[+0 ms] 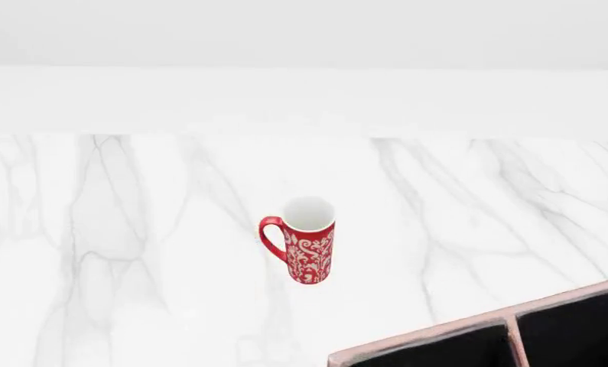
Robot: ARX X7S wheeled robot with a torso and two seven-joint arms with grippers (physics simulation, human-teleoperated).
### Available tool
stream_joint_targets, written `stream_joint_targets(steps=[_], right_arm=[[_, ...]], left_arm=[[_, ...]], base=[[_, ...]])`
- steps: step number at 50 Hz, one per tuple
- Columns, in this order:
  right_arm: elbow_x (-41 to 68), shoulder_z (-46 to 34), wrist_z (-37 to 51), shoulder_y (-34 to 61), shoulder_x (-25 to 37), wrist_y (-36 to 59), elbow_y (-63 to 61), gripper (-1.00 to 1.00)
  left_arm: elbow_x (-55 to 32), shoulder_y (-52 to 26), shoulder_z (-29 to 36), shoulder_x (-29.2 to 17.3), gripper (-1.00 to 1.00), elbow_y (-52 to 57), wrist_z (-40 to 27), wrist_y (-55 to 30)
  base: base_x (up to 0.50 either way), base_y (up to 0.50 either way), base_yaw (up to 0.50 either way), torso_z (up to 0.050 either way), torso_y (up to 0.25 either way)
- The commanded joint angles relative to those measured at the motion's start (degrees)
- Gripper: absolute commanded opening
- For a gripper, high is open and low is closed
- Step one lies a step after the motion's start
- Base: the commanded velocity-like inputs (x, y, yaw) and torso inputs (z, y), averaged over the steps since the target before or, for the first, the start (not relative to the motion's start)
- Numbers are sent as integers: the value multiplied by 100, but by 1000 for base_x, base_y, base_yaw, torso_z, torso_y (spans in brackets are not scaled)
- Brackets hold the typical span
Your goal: Pick up the book and place it in the right compartment of the caddy.
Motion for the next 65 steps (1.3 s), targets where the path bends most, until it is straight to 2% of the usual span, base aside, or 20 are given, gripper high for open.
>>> stream_joint_targets(steps=[1, 15, 21, 22, 28, 29, 44, 50, 56, 65], right_arm=[[-248, 36, -343, -275, -72, -500, 441, -100], [-183, 39, -397, -360, 22, -588, 362, -100], [-47, 305, -107, -361, -3, -542, 313, -100], [264, 698, 281, -339, -87, -325, 386, -100], [970, 1682, 1308, -19, -242, 241, 470, -100], [1236, 2078, 1715, 77, -263, 369, 453, -100], [1777, 2813, 2542, 729, -198, 868, 455, -100], [2036, 3221, 3335, 1335, -296, 1343, 642, -100], [2163, 3747, 4307, 1999, -448, 1702, 1414, -100], [2127, 4550, 5366, 2376, -294, 1570, 2239, -100]], left_arm=[[117, 36, -105, 150, 100, -2, 130, 35], [142, 33, 34, 178, 100, -29, 89, 86], [149, 31, 65, 192, 100, -58, 76, 113], [148, 22, 80, 191, 100, -50, 70, 100], [181, 20, 187, 211, 100, -92, 31, 151], [173, 11, 180, 205, 100, -101, 35, 149], [211, 8, 329, 234, 100, -132, -20, 196], [238, 3, 427, 235, 100, -120, -56, 194], [224, 22, 430, 259, 100, -166, -37, 246], [241, 6, 491, 247, 100, -175, -69, 245]], base=[[0, 0, 0, 0, 0], [0, 0, 0, 0, 0], [0, 0, 0, 0, 0], [0, 0, 0, 0, 0], [0, 0, 0, 0, 0], [0, 0, 0, 0, 0], [0, 0, 0, 0, 0], [0, 0, 0, 0, 0], [0, 0, 0, 0, 0], [0, 0, 0, 0, 1]])
